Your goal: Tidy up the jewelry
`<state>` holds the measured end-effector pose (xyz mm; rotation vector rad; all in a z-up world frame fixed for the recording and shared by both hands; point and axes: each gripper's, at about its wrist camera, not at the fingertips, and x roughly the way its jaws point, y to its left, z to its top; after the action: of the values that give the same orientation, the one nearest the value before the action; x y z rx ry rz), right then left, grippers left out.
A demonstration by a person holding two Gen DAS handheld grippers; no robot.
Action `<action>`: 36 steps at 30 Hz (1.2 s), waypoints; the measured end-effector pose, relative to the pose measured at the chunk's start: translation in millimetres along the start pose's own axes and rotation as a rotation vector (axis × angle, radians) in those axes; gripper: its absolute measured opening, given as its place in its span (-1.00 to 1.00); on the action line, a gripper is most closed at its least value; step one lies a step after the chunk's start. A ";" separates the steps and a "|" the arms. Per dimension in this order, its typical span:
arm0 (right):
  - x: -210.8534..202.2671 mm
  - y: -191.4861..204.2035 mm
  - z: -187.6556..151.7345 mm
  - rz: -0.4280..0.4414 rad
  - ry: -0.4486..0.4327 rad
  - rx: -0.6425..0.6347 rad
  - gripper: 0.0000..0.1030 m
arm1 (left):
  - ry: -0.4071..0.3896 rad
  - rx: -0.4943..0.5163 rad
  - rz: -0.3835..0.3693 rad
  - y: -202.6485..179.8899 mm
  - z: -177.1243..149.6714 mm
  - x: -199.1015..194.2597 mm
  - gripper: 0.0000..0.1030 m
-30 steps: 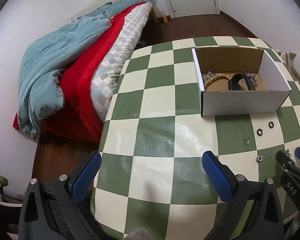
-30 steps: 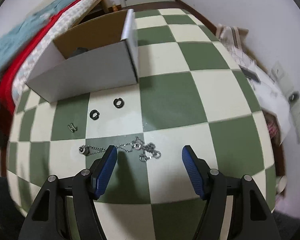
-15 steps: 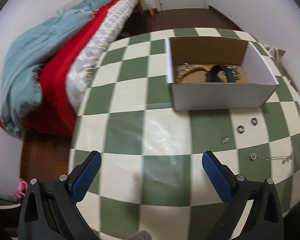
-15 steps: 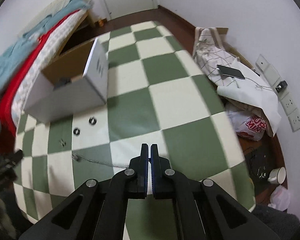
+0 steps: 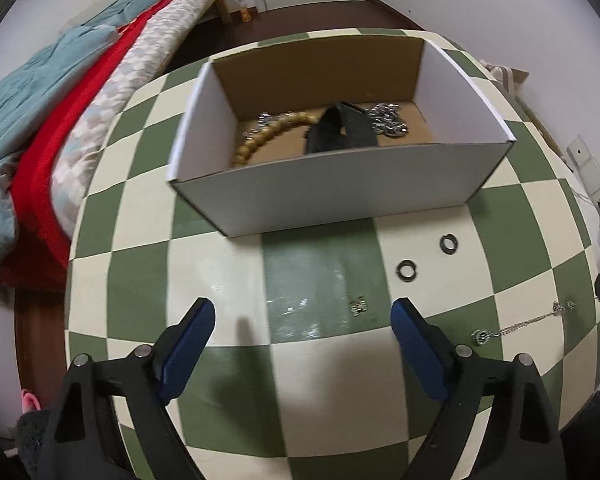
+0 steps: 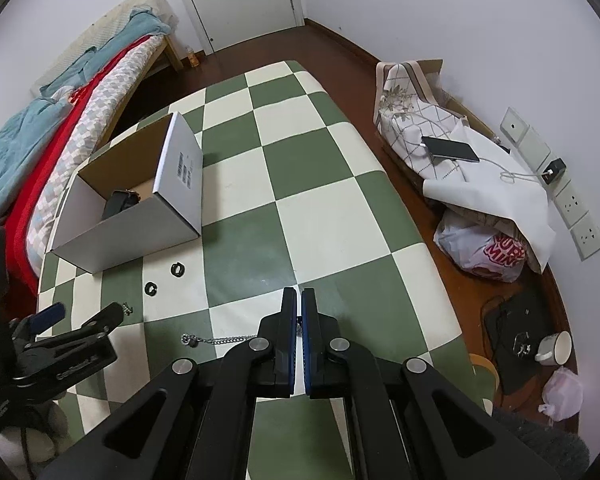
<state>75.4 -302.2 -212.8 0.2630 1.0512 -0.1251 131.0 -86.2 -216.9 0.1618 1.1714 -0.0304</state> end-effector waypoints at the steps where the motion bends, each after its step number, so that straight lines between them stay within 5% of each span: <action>1: 1.7 0.1 0.3 -0.001 0.003 0.000 -0.96 | -0.005 0.005 -0.005 -2.5 0.3 -0.5 0.65; 4: 5.4 0.7 0.2 -0.004 0.008 0.001 -0.96 | -0.001 0.024 -0.029 -9.3 0.9 1.4 0.19; 6: 7.4 0.5 0.0 -0.004 0.011 0.004 -0.96 | 0.011 0.033 -0.047 -11.0 1.9 5.3 -0.48; 9: 10.0 1.6 0.3 -0.004 0.015 0.004 -0.96 | 0.026 0.037 -0.072 -12.3 0.2 10.7 -0.86; 18: -2.3 9.4 5.6 0.027 -0.005 0.002 -0.96 | -0.016 0.021 -0.088 -2.4 -4.8 -10.8 -0.89; 36: -96.8 64.0 47.7 0.200 -0.132 -0.104 -0.96 | -0.137 -0.099 -0.165 75.0 10.9 -107.2 -0.89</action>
<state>82.2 -255.9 -96.3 0.2606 0.8924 0.0907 107.3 -20.1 -105.9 -0.0243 1.0450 -0.1269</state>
